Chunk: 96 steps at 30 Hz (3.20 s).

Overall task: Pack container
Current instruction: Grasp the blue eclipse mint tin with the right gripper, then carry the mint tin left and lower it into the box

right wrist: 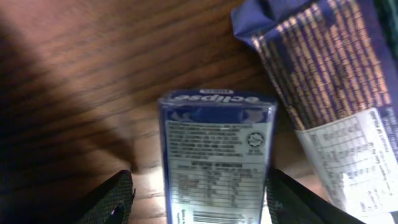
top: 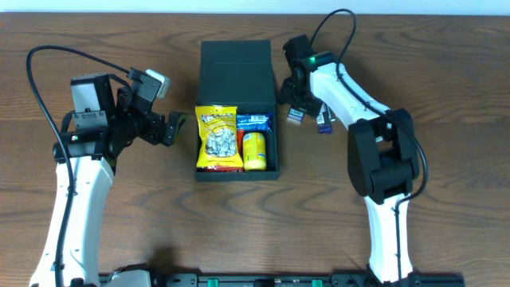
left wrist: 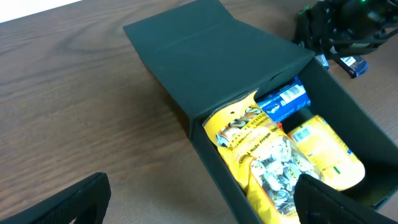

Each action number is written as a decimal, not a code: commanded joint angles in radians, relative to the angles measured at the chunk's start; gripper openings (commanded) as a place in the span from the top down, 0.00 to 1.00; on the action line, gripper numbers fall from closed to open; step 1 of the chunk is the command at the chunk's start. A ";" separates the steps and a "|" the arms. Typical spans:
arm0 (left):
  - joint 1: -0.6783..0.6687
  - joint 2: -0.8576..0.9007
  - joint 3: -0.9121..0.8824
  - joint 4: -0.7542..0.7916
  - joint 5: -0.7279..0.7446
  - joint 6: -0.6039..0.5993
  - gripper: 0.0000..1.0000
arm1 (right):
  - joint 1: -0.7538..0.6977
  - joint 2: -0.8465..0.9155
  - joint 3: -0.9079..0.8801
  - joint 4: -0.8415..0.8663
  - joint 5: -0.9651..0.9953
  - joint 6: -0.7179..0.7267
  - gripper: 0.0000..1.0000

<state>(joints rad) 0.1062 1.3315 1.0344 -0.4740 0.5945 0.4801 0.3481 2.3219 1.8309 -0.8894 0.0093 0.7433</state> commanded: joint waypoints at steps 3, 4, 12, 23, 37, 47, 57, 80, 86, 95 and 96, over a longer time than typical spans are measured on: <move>-0.002 0.003 0.025 -0.005 -0.003 0.021 0.05 | -0.001 0.032 -0.001 0.033 -0.021 0.011 0.35; -0.002 0.003 0.025 -0.005 -0.003 0.021 0.05 | -0.003 0.032 -0.001 0.038 -0.021 0.011 0.38; -0.002 0.003 0.025 -0.005 -0.003 0.021 0.05 | -0.014 0.035 -0.001 0.040 -0.009 0.011 0.44; -0.002 0.003 0.025 -0.004 -0.003 0.021 0.05 | -0.015 0.037 -0.001 0.030 0.047 0.007 0.46; -0.002 0.003 0.025 -0.004 -0.003 0.021 0.05 | -0.016 0.037 -0.001 -0.034 0.069 -0.019 0.64; -0.002 0.003 0.025 -0.005 -0.003 0.021 0.05 | -0.014 0.037 0.100 -0.167 0.062 -0.107 0.94; -0.002 0.003 0.025 -0.004 -0.003 0.022 0.05 | 0.007 0.036 0.561 -0.611 -0.019 -0.328 0.98; -0.002 0.004 0.025 0.007 -0.003 0.022 0.05 | 0.273 -0.270 0.381 -0.780 0.065 -0.565 0.98; -0.002 0.003 0.025 -0.007 -0.003 0.021 0.05 | 0.307 -0.431 0.004 -0.470 -0.033 -0.478 0.98; -0.002 0.003 0.025 -0.016 -0.003 0.022 0.05 | 0.325 -0.431 -0.225 -0.244 -0.131 -0.407 0.98; -0.002 0.003 0.025 -0.016 -0.003 0.022 0.05 | 0.325 -0.431 -0.239 -0.225 -0.131 -0.407 0.98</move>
<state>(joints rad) 0.1062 1.3315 1.0348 -0.4896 0.5949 0.4812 0.6678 1.8915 1.6192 -1.1408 -0.0898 0.3035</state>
